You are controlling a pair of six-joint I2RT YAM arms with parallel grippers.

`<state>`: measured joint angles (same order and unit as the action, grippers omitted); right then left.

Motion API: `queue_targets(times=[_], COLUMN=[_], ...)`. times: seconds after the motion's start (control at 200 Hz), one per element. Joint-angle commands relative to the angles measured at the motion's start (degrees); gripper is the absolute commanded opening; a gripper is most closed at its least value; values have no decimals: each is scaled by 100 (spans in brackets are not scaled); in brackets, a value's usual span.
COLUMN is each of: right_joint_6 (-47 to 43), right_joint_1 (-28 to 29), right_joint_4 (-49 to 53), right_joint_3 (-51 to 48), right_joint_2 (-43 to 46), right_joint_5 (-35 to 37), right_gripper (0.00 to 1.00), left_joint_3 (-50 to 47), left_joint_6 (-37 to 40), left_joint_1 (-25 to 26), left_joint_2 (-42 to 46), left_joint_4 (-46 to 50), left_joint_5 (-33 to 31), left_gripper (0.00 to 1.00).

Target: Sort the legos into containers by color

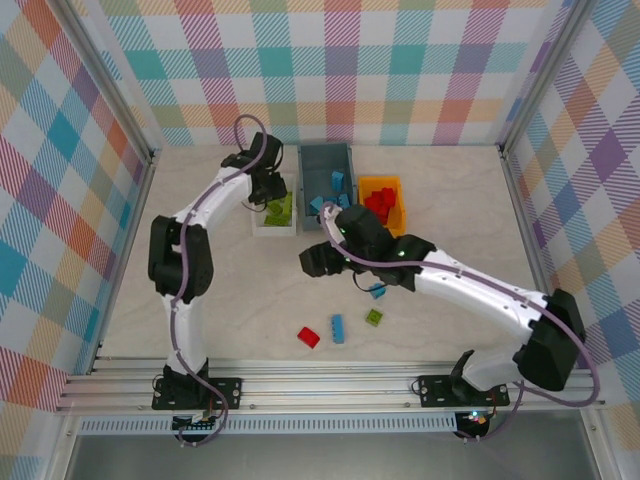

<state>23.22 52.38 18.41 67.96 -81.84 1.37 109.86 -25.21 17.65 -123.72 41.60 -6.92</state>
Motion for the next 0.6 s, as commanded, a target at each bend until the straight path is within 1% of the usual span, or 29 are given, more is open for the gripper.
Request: queue_targets(times=[0.0,0.095,0.145,0.18,0.205,0.305,0.41,0.495,0.595], right_joint_6=[109,189,219,243,256,402,683,1041,1697], right_joint_1=[45,52,44,44,45,45,119,262,570], right_joint_4=[-448,-483,-444,-418,-395,-148,450,979,1667], right_joint_3=[153,62,27,-10,-39,-175,-299,-514,-769], right_joint_2=[-73,-91,-95,-87,-71,45,233,439,548], right_joint_5=[111,108,119,140,136,285,702,1038,1373], right_gripper=[68,68,68,68,68,68,67,66,65], left_joint_3=[555,717,804,828,830,684,398,97,-446], left_joint_6=[139,131,127,125,117,78,47,25,-72], left_joint_1=[-155,-226,-240,-237,-236,-236,-227,-179,-42], left_joint_2=[-387,-644,-744,-773,-776,-591,-160,332,1095], left_joint_4=[89,41,66,73,76,27,-91,-166,-224], left_joint_5=[30,154,264,307,341,435,518,563,516], left_gripper=[37,41,48,55,58,61,62,63,63])
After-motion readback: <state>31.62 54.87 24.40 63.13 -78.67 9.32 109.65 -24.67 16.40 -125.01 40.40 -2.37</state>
